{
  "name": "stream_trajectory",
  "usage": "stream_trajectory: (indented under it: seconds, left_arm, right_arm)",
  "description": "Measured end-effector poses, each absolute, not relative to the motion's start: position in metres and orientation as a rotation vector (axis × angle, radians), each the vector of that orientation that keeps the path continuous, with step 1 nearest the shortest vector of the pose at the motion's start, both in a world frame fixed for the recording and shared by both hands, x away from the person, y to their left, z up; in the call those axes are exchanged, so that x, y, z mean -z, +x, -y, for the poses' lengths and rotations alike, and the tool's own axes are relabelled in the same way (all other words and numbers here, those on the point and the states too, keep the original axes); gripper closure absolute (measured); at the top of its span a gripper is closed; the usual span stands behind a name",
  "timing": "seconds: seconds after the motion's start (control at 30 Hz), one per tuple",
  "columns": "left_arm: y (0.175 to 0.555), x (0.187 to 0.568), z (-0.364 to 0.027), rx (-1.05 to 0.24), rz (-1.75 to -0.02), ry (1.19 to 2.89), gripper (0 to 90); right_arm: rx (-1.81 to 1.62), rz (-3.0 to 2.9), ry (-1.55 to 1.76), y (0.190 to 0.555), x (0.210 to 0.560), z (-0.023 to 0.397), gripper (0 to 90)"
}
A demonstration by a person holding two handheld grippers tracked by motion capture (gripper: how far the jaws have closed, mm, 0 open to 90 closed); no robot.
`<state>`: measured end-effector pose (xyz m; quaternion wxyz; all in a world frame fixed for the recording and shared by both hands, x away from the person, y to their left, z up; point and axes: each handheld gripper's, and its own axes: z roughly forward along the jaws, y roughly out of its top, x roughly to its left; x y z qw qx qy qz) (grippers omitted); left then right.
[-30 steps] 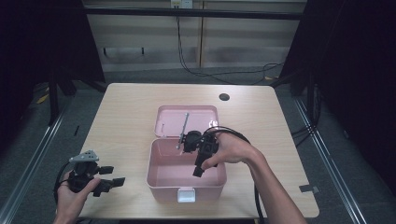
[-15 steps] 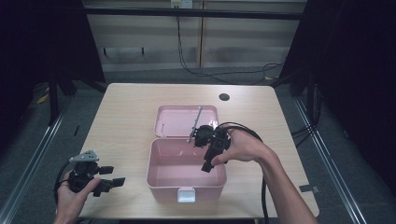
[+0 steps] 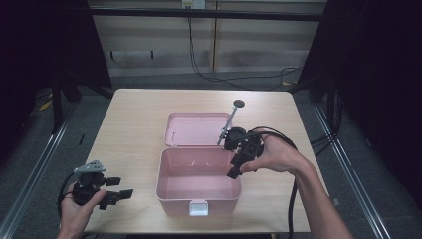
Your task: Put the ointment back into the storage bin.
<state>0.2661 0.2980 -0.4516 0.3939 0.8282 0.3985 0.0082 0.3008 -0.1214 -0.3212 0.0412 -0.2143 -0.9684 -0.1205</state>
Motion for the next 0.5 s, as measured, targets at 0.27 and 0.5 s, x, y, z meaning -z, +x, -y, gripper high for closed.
stream_trajectory:
  seconds: [0.27,0.5]
  left_arm:
    - [0.266,0.452,-0.297,-0.022,-1.015,2.098,23.7]
    - [0.266,0.452,-0.297,-0.022,-1.012,2.102,23.8]
  right_arm:
    - [0.443,2.947,-0.803,0.297,0.315,0.148,53.1]
    - [0.442,2.937,-0.887,0.293,0.318,0.166,52.4]
